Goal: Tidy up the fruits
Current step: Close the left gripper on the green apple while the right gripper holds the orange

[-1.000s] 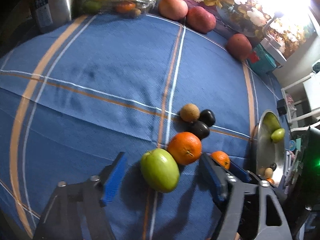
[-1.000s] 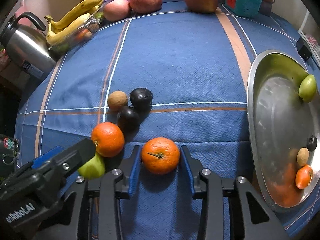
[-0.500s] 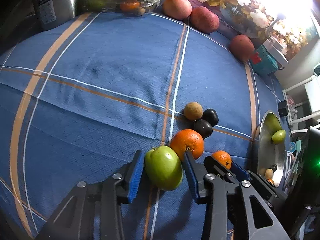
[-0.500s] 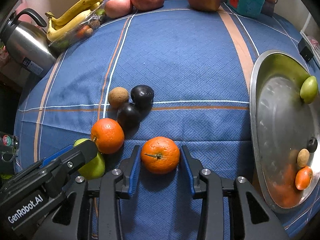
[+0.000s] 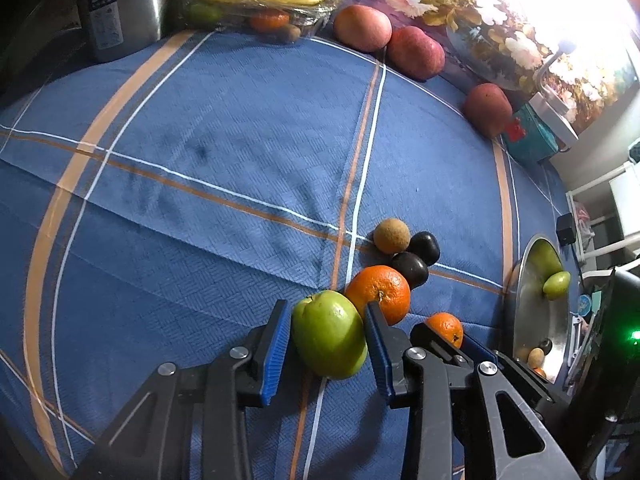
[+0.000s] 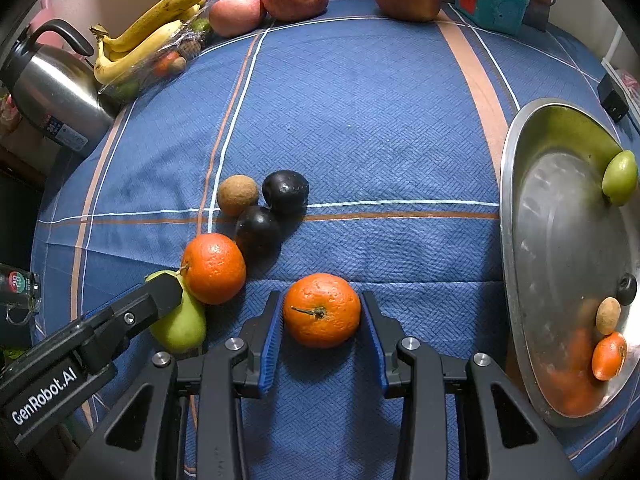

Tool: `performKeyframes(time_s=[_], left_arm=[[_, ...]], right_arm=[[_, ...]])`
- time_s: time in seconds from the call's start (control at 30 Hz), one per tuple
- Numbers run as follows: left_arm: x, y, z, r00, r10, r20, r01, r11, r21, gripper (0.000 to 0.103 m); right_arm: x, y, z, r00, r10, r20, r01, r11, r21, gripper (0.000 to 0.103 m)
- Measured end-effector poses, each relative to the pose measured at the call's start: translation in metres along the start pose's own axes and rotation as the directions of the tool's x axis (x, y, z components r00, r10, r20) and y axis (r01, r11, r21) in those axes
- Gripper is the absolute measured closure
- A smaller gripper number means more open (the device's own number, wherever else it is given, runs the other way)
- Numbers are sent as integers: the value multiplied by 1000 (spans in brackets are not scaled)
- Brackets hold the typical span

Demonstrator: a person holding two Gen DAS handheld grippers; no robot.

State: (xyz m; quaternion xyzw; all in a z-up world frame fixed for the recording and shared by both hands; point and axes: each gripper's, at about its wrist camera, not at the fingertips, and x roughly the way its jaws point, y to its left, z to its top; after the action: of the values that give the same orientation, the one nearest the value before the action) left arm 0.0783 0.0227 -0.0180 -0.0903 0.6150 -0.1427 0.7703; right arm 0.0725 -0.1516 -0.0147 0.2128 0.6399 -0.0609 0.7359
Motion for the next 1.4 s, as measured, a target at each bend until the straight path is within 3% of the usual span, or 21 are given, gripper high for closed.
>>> performKeyframes(time_s=[0.4,0.73,0.83,1.03,1.13,1.4], left_arm=[[-15,-4,4,998,-4,56,4,1000,4,64],[-34,-10,9,992,-19,126,17,1000,22,67],[-30,-10,11,993,-16,120,13,1000,23,75],[-20,-5,15,993,39,110,-41,999,16,74],[-9,-2,15,997,27,78,-27,1000,4,76],[-10,-3,20,995,28,96,-27,1000,-13,74]], right_arm=[[-9,-6,2,1000,14,9,-15,1000,10,65],[-50,-6,3,992,47,116,-48,999,8,65],[-59,-7,3,989,45,140,-46,999,3,65],[-57,-7,3,991,37,130,-38,999,4,65],[-51,-9,3,994,29,108,-30,1000,6,65],[-48,-10,2,995,28,100,-29,1000,6,65]])
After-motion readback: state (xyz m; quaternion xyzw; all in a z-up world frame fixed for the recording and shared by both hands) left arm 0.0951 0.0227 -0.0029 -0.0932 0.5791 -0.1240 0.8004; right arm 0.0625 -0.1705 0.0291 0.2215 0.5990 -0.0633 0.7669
